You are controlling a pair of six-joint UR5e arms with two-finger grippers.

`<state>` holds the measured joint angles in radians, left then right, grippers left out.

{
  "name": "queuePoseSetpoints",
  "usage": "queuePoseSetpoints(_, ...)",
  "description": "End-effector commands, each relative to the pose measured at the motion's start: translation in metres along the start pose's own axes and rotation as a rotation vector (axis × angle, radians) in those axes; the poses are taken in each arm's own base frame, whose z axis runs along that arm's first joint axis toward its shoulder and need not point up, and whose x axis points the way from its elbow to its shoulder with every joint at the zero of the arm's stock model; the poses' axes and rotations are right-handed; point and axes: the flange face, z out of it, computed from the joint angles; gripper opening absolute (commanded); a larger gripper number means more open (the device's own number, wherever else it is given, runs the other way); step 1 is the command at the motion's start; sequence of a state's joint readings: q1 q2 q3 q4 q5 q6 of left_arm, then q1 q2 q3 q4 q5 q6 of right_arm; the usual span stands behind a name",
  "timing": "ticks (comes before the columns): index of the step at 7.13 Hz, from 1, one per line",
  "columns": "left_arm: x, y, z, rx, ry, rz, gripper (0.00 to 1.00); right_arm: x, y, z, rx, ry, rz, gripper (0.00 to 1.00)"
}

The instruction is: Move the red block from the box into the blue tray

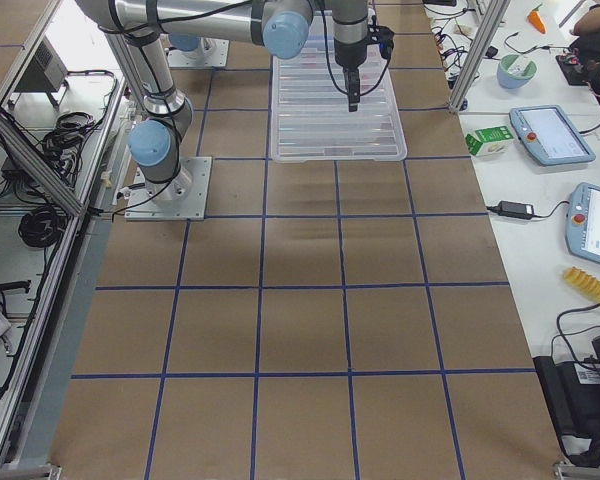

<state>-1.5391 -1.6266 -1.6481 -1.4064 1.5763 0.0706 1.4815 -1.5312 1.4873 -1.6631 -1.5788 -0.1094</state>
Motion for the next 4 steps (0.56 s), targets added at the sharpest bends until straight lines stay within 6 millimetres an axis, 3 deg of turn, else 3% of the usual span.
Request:
queuePoseSetpoints(1, 0.002, 0.011, 0.082, -0.013, -0.001, 0.013, 1.00, -0.041, 0.011, 0.005, -0.021, -0.016, -0.028, 1.00)
queuePoseSetpoints(2, -0.002, 0.016, 0.094, 0.003, -0.004, 0.010, 1.00, -0.044, 0.015, 0.015, -0.039, -0.037, -0.009, 1.00)
queuePoseSetpoints(4, 0.002, 0.026, 0.119, -0.038, 0.005, -0.002, 1.00, -0.044, 0.016, 0.014, -0.033, -0.041, 0.009, 1.00)
